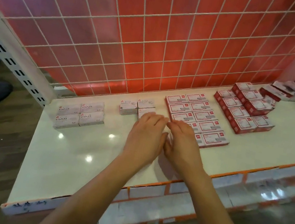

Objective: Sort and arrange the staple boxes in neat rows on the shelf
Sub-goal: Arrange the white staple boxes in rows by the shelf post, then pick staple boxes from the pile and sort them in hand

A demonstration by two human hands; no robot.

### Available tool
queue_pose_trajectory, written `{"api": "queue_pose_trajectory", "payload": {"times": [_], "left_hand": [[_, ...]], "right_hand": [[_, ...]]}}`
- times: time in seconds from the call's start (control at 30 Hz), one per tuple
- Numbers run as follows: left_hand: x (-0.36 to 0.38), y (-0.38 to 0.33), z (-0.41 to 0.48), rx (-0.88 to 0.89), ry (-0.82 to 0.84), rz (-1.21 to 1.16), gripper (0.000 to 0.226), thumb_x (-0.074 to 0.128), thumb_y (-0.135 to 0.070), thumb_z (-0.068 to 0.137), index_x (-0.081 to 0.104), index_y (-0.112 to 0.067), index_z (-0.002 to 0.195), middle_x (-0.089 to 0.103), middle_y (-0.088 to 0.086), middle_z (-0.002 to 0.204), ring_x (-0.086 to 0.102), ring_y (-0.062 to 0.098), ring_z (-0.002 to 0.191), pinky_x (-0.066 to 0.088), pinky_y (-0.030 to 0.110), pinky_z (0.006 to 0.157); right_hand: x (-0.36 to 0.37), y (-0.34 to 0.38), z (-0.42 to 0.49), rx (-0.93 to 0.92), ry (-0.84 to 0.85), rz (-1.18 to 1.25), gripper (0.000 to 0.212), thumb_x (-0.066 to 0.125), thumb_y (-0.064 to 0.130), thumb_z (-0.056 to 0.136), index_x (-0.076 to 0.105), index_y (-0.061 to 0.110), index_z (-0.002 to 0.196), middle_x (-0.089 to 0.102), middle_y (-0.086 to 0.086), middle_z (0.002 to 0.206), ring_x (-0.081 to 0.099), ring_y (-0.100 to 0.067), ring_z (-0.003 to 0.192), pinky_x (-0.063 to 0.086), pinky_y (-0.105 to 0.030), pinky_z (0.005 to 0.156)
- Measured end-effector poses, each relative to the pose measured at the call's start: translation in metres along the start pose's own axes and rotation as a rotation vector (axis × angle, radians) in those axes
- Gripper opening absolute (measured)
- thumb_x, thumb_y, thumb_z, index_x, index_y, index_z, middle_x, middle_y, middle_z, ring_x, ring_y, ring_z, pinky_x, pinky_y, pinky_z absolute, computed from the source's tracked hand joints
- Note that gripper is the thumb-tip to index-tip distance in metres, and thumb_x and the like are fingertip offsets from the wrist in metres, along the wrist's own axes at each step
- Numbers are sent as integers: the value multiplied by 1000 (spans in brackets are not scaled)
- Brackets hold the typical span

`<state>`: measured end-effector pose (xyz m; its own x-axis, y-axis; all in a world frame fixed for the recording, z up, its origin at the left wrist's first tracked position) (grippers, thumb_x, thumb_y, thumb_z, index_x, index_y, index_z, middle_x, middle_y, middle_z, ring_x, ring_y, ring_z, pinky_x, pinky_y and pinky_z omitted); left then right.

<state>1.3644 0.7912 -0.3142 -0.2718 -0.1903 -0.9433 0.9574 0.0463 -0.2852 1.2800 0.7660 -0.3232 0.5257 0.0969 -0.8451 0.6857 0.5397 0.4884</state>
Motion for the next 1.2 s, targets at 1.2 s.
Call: {"api": "queue_pose_trajectory", "payload": {"times": [1.2], "left_hand": [[129, -316, 145, 98, 213, -115, 55, 46, -36, 99, 28, -22, 149, 29, 0, 155, 26, 20, 142, 23, 32, 115]], "right_hand": [[-185, -312, -44, 338, -79, -103, 43, 50, 12, 91, 49, 13, 135, 49, -6, 137, 36, -22, 129, 27, -26, 106]]}}
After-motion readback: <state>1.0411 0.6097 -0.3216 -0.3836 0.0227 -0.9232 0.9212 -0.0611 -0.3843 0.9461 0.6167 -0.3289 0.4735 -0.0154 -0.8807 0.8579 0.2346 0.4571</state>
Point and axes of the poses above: each hand's wrist, its own z-axis towards the middle knuckle, its own x-axis out of the palm, y = z × x, the point moved 8 cm from there along z, towards the middle knuckle
